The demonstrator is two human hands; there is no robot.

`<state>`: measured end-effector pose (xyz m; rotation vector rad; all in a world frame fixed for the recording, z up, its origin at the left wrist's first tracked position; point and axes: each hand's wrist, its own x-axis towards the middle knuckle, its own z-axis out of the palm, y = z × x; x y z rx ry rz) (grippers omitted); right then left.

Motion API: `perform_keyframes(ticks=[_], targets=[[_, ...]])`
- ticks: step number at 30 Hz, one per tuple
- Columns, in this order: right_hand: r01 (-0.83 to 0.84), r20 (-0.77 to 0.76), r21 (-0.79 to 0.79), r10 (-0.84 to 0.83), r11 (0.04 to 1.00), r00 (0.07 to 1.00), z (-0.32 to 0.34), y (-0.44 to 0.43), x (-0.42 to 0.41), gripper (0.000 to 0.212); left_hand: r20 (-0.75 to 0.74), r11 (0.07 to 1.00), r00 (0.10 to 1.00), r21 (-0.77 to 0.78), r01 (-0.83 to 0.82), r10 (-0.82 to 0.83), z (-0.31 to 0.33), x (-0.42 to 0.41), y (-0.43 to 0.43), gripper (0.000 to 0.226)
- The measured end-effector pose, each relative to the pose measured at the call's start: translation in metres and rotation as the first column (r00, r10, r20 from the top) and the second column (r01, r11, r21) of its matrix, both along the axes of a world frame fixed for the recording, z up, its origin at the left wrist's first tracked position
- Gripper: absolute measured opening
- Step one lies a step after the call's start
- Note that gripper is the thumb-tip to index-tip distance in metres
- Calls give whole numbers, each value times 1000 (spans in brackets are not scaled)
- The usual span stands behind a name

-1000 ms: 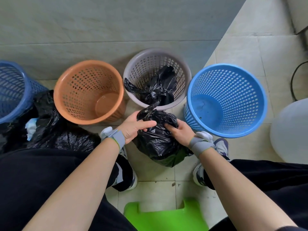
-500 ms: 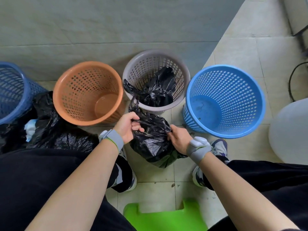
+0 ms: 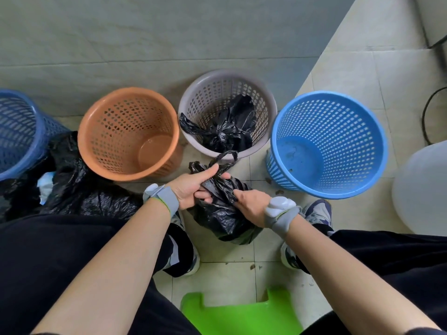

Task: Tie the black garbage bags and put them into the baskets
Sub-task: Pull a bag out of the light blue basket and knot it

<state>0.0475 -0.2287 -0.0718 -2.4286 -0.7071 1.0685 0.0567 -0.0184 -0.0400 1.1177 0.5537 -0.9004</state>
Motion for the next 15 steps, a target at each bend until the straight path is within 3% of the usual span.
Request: perform_keyframes(ticks=[5,7,8,11,13,15], targets=[[91,6,138,-93,986,996,-3,-4,0,27,-32,990,993,-70,-119,117,-4,-5,2,46],[180,-78,149,-169,972,982,-1,-6,2,22,-57,986,993,-126,-108,102,-6,-7,-1,46],[303,-202,105,-278,947,939,0,-7,4,21,-61,987,995,-132,-91,84,-6,-7,-4,47],[643,-536,-22,-552,766,639,-1,-17,14,30,-69,985,996,-157,-74,64,-5,-8,-5,43],[739,-532,68,-602,671,596,0,-23,27,22,-61,985,997,-168,-47,37,-3,-7,-2,40],[872,-561,153,-685,466,464,11,-24,41,27,-41,991,999,-133,-11,5,-3,-6,0,39]])
